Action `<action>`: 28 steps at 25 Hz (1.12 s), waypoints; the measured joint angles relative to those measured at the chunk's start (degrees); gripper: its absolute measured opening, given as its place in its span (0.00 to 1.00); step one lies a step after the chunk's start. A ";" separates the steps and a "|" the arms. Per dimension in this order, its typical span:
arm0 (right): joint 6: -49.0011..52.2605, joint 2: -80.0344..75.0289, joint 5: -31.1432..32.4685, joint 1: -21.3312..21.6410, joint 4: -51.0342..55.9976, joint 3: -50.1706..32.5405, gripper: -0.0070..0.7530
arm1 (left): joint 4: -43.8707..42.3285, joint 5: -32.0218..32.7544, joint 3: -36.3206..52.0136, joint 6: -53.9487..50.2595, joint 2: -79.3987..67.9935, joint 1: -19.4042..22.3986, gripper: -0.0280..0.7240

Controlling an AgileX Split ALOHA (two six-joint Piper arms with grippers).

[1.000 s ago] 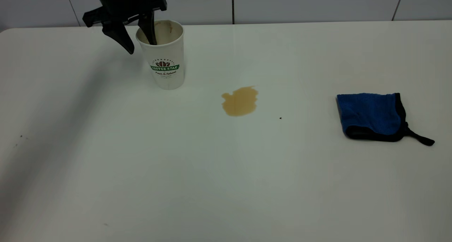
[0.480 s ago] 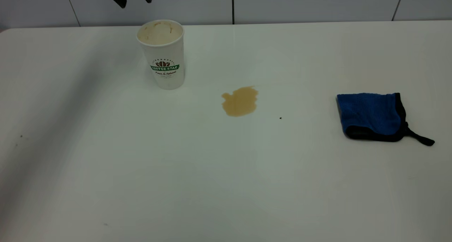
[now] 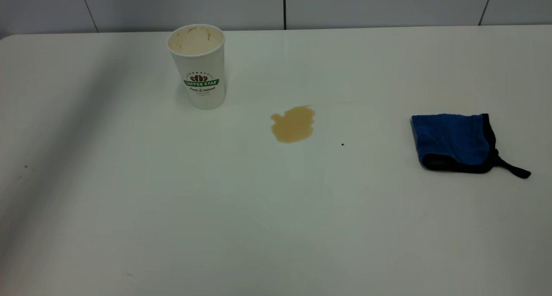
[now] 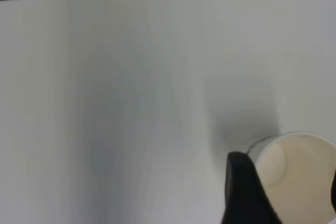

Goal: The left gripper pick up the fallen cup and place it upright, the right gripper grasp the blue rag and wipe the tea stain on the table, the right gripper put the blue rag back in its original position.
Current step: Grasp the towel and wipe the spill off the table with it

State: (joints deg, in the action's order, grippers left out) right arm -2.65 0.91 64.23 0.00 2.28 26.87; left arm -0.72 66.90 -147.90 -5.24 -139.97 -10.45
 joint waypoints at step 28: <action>0.00 0.00 0.00 0.00 0.00 0.00 0.79 | 0.01 0.00 66.32 4.03 61.16 0.01 0.59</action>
State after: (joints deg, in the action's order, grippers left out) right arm -2.65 0.91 64.23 0.00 2.28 26.87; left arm -0.70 66.90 -81.58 -1.21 -78.81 -10.44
